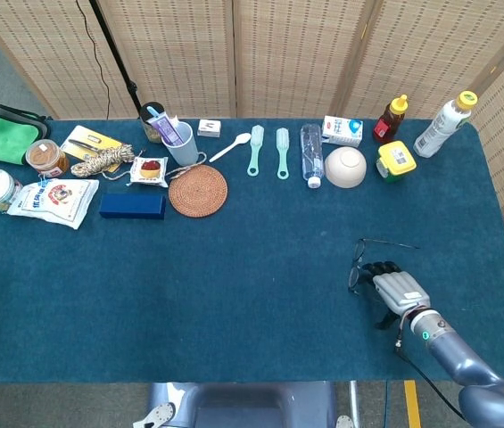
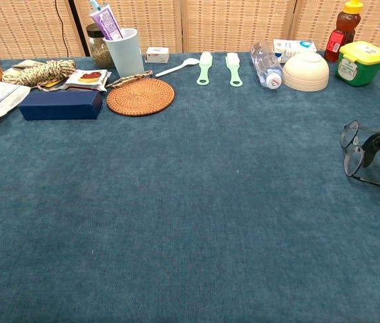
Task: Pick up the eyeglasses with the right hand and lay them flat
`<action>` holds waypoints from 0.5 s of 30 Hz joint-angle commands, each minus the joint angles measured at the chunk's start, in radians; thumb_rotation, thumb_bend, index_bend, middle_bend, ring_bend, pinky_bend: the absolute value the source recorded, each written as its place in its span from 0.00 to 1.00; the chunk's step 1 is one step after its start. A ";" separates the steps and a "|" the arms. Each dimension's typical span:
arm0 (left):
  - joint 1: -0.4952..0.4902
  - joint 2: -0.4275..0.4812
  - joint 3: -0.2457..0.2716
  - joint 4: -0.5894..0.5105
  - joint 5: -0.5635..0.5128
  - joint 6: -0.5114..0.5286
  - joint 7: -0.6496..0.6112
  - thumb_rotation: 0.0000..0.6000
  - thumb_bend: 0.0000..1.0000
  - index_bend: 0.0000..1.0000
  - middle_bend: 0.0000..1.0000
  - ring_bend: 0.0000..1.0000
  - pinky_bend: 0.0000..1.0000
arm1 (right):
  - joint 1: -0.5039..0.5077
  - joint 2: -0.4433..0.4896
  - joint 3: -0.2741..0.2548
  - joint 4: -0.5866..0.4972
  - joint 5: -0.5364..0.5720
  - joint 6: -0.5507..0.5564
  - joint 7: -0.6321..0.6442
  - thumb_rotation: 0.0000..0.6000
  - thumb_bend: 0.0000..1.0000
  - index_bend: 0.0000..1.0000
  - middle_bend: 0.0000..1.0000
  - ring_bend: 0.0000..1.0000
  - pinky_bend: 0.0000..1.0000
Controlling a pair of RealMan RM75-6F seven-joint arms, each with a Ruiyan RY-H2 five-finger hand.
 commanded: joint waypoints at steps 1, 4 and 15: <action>0.000 -0.002 0.000 0.005 -0.001 -0.001 -0.006 1.00 0.34 0.12 0.08 0.07 0.00 | 0.014 -0.007 0.011 -0.014 0.029 0.007 -0.020 1.00 0.13 0.22 0.08 0.00 0.00; -0.001 -0.004 0.000 0.012 -0.001 -0.002 -0.014 1.00 0.34 0.12 0.08 0.07 0.00 | 0.027 -0.014 0.019 -0.022 0.065 0.015 -0.042 1.00 0.13 0.22 0.07 0.00 0.00; 0.003 -0.009 0.001 0.037 -0.005 -0.003 -0.044 1.00 0.34 0.12 0.08 0.07 0.00 | 0.072 -0.074 0.040 -0.010 0.205 0.059 -0.112 1.00 0.13 0.21 0.06 0.00 0.00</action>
